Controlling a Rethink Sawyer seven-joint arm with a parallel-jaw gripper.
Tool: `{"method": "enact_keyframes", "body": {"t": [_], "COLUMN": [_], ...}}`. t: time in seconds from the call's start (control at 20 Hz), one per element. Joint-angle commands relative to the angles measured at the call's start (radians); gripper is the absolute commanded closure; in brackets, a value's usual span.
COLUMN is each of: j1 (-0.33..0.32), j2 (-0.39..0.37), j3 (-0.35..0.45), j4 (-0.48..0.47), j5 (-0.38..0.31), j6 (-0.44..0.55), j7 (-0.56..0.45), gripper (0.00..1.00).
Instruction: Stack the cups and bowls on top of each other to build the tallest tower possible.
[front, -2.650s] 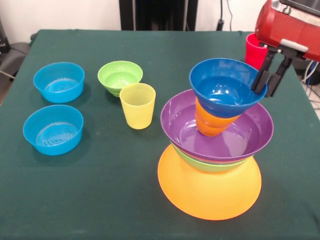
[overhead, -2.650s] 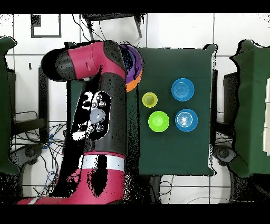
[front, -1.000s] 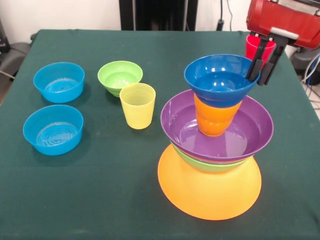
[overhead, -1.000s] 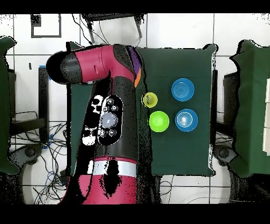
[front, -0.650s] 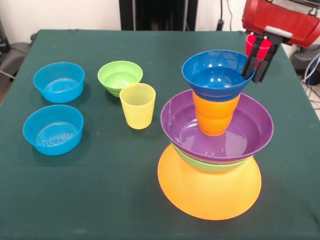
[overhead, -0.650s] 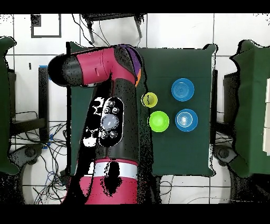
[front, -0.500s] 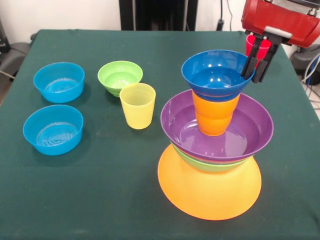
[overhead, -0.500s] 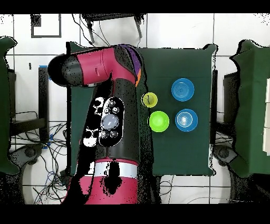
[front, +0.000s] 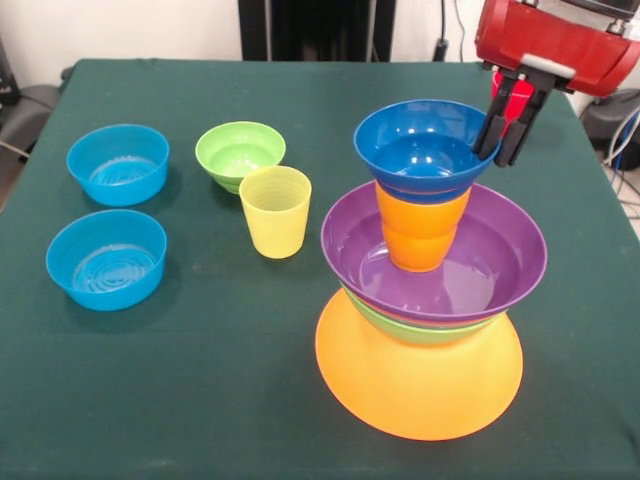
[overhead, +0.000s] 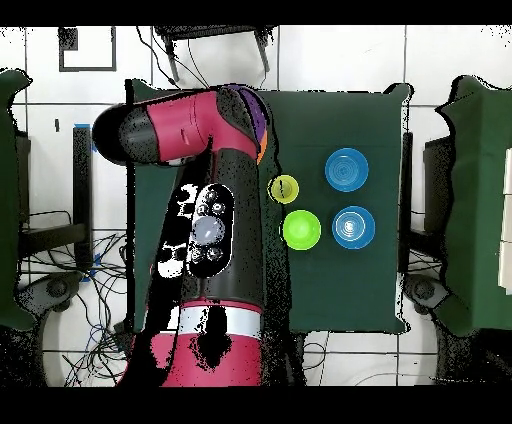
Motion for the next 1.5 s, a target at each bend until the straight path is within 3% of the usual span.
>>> {"method": "enact_keyframes", "body": {"t": [0.05, 0.55, 1.5], "j1": [-0.012, 0.009, -0.006], "j2": [0.056, 0.01, -0.13], "j3": [0.09, 0.083, 0.13], "j4": [0.079, 0.077, 0.088], "j5": [-0.103, -0.09, -0.035], "j6": [-0.051, 0.035, 0.173], "j7": [-0.164, -0.139, -0.21], "gripper": [0.0, 0.0, 0.0]}}
